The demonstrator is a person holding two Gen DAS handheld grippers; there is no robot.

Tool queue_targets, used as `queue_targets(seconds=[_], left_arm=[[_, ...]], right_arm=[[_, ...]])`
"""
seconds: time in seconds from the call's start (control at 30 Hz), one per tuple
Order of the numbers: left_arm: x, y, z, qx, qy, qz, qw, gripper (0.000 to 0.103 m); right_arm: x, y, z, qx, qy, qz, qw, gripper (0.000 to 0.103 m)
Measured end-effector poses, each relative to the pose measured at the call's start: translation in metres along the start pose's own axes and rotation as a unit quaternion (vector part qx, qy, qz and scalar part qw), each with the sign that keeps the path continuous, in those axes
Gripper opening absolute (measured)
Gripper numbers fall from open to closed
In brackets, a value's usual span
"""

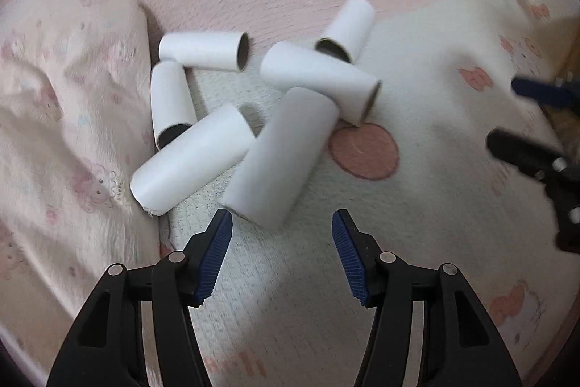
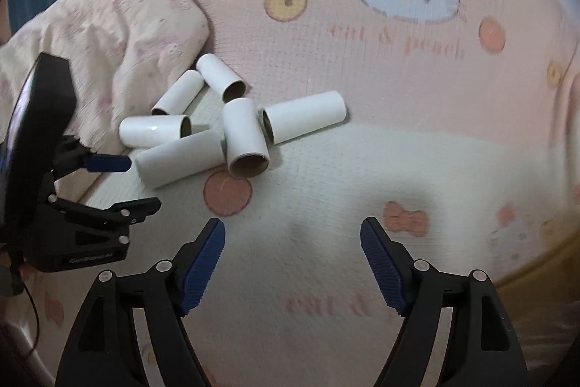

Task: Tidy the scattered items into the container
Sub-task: 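Lower both open grippers over the white tubes on the bed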

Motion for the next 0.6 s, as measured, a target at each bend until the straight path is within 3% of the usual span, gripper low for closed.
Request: queue_targets(seconds=[0.1,0.17,0.37,0.47,0.6], left_arm=[[0.005,0.017,0.010,-0.046,-0.033,0.036,0.9978,0.062],[0.006,0.024,0.012,-0.057,-0.044,0.048,0.9963,0.062],[0.010,0.024,0.004,-0.017,-0.020,0.030,0.9992,0.062],[0.014,0.025,0.001,-0.001,-0.009,0.025,0.9996,0.062],[0.016,0.025,0.001,-0.003,-0.008,0.027,0.9996,0.062]], right_arm=[[0.006,0.027,-0.004,0.022,0.028,0.016,0.999,0.076],[0.010,0.042,-0.006,0.039,0.044,0.020,0.998,0.076],[0.023,0.078,-0.010,0.084,0.075,0.031,0.993,0.076],[0.032,0.082,-0.010,0.094,0.073,0.006,0.993,0.076],[0.049,0.089,-0.012,0.115,0.079,-0.003,0.990,0.076]])
Point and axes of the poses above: each gripper's, at about its wrist camera, not at the fingertips, and y roughly the way its jaws point, z to its left, x to its top, the point moved 4 cm from there along y, roughly the way its jaws point, and after that the axes turned 15 degrees about z, right-handed, at the moved point
